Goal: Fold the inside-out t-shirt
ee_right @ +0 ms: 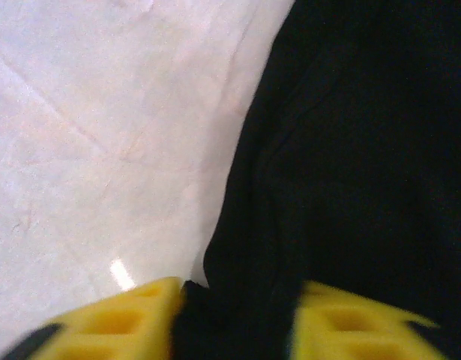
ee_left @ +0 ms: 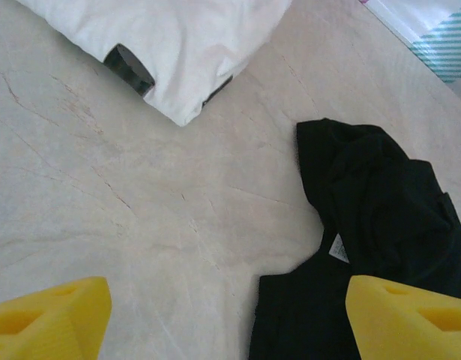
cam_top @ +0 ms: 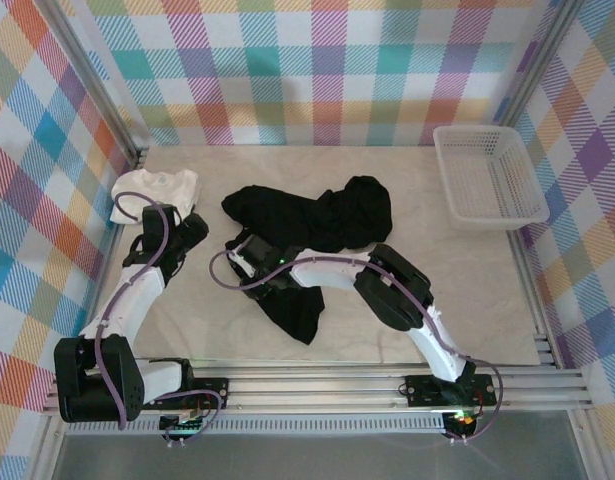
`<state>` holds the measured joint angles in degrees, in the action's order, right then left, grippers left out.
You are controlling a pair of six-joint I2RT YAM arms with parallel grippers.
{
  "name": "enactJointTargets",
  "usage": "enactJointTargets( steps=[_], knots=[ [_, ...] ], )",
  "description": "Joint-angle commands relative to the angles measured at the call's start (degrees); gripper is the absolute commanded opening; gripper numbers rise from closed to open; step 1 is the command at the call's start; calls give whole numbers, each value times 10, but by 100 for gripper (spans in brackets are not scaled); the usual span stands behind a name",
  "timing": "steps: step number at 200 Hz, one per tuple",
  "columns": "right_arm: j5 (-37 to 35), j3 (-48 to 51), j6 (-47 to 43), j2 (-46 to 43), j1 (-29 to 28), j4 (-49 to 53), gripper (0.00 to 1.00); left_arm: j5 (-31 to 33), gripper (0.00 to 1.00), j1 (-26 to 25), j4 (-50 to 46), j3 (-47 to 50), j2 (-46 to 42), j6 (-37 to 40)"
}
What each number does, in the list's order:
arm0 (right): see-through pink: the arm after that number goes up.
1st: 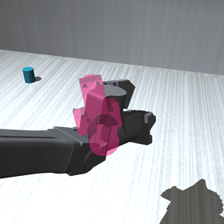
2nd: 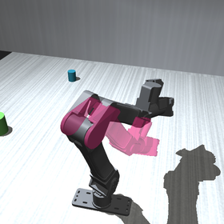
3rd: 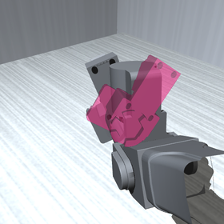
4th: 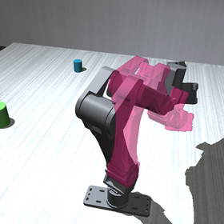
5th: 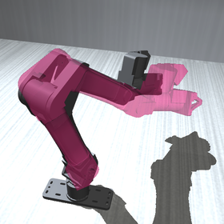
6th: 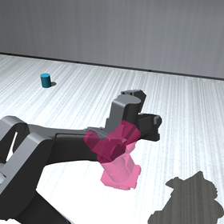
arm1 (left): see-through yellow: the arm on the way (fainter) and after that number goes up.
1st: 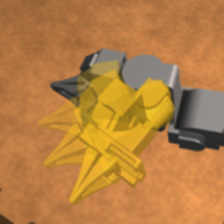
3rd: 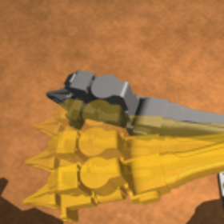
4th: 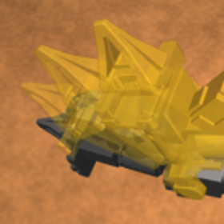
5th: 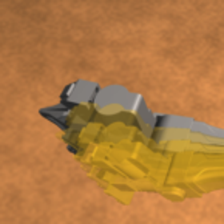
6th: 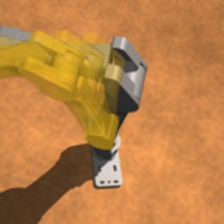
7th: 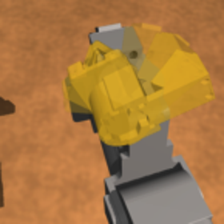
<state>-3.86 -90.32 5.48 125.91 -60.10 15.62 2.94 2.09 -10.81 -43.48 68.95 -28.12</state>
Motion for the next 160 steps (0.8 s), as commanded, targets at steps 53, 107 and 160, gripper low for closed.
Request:
enactJointTargets(
  steps=[53,107,160],
  knots=[
    [280,318,-16,-501,228,65,0,-137,81,-64,76,73,-106,44],
    [394,234,78,-497,390,81,0,-197,74,-216,146,111,-111,166],
    [447,147,195,-433,397,15,0,-96,74,-454,176,169,-155,294]
  ],
)
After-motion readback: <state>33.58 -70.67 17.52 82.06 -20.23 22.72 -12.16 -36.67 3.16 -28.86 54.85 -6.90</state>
